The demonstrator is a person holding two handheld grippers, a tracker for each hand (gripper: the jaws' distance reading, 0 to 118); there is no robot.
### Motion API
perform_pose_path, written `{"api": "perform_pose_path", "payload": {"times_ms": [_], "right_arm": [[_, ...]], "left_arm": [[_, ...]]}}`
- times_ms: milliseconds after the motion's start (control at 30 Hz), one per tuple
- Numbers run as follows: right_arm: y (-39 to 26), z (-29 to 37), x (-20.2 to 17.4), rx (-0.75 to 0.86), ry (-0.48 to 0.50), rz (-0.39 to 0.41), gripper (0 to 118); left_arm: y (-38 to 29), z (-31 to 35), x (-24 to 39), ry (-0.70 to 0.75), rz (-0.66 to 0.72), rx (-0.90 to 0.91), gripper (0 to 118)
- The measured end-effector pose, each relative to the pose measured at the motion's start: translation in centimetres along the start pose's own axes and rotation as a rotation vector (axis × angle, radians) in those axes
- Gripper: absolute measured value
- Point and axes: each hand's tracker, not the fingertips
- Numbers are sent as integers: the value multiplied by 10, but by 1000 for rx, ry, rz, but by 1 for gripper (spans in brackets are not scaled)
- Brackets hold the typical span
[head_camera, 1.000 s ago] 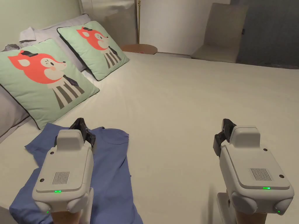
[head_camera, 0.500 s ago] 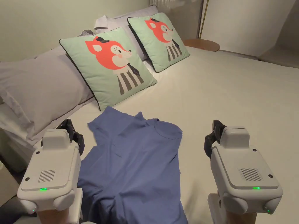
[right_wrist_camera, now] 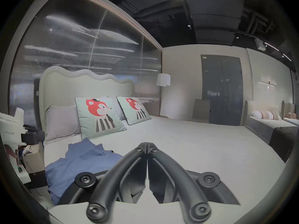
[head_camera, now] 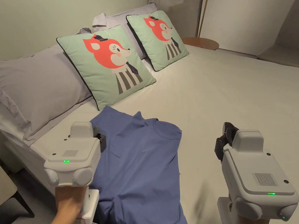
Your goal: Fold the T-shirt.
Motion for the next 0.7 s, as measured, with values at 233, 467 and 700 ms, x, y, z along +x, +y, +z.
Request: {"api": "perform_pose_path", "payload": {"times_ms": [233,467,700], "right_arm": [[-4,0,13,-15,-32,6,1],[-8,-4,16,-35,-38,15,1],[-14,-5,21,-56,-39,19,1]], "left_arm": [[-8,-51,35,-131,55,-272,108],[-35,-94,73,-177,23,-475,105],[-68,-98,96,-144,-75,-555,43]]}}
